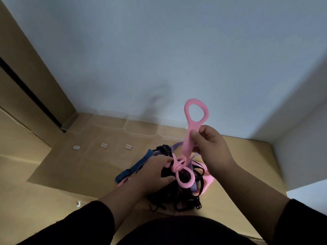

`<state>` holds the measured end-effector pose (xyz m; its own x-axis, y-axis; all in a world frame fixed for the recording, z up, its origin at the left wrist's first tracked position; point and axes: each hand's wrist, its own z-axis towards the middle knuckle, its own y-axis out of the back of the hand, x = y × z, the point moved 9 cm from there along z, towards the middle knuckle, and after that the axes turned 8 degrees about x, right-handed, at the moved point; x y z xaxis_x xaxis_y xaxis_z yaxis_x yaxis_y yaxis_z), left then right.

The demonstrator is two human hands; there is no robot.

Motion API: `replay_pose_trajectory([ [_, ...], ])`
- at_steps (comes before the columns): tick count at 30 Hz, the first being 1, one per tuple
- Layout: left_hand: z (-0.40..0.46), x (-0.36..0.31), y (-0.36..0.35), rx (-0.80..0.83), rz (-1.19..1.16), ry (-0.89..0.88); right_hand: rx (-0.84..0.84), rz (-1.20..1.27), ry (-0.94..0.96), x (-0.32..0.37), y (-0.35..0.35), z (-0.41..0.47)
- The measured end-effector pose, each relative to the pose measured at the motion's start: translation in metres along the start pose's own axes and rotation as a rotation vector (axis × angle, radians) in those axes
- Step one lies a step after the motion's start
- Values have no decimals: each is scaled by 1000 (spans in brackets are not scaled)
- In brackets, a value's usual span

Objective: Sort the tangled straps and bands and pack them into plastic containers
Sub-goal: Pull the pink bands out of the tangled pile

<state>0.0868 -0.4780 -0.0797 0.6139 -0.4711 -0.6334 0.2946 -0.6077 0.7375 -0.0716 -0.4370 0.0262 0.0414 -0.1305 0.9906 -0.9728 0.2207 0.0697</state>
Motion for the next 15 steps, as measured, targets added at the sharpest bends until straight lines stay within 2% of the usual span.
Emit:
replay_pose_trajectory([
  [2, 3, -29, 0, 62, -49, -102, -8, -8, 31, 16, 0, -2],
  [4, 7, -50, 4, 56, -118, -154, -12, -21, 57, 30, 1, -5],
  [7, 14, -58, 19, -33, -252, -113, -70, -11, 80, 48, 9, -10],
  [9, 21, -54, 25, -35, -358, -69, -127, -2, 86, 57, 17, -14],
  [10, 26, -53, 28, -30, -453, -52, -159, -1, 95, 61, 24, -16],
  [12, 36, -58, 36, 6, -838, -10, -214, -1, 105, 66, 36, -21],
  [14, 49, -79, 41, 134, -1285, 39, -236, 8, 99, 65, 44, -27],
  [15, 56, -91, 45, 200, -1418, 44, -235, 10, 93, 63, 45, -30],
])
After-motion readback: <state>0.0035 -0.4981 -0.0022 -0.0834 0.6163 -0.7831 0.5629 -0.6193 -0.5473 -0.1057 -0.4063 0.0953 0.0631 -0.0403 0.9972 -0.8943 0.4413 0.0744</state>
